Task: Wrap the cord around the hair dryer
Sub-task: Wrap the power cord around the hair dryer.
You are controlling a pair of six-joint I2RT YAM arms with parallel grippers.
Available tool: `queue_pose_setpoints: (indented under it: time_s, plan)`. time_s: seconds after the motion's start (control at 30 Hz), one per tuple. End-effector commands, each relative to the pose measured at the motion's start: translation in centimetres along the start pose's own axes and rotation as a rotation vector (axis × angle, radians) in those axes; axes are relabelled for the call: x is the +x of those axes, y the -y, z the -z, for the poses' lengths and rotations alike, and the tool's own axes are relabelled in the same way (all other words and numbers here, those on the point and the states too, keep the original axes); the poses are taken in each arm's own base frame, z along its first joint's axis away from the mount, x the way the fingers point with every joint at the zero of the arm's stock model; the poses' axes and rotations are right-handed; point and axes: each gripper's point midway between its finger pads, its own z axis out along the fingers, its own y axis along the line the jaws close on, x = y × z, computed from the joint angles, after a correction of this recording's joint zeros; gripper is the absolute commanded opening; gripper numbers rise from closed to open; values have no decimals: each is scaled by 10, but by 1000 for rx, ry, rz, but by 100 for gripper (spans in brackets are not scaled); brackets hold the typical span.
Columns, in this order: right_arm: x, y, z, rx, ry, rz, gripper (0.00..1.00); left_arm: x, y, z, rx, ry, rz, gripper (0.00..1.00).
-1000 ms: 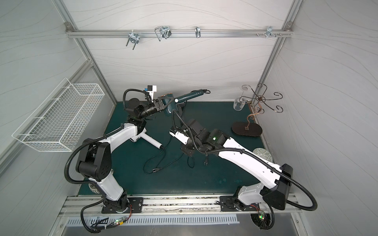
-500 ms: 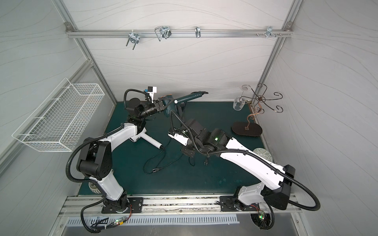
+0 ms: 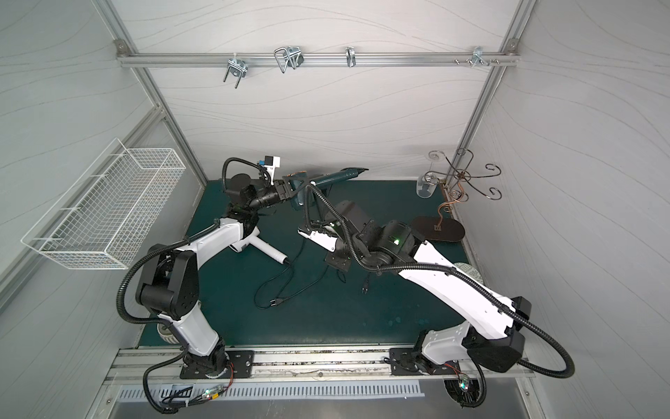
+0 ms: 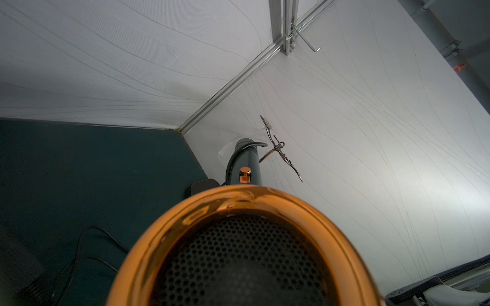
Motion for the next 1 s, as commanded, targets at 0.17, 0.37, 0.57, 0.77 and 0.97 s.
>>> queue_pose_setpoints:
  time_s: [0.17,0.37,0.57,0.77,0.97]
  plan:
    - [-16,33,32,60,-10,124,0,-19,9,4,-40,48,-136,0]
    - [-26,70,52,154,23,136,0,-3,-6,11,-120,-3,-152,0]
    - [-38,95,62,221,51,165,0,11,-19,15,-168,-48,-141,0]
    - [-60,114,72,279,121,163,0,26,-33,18,-216,-89,-136,0]
    - [-80,109,65,245,167,179,0,34,-37,14,-240,-119,-151,0]
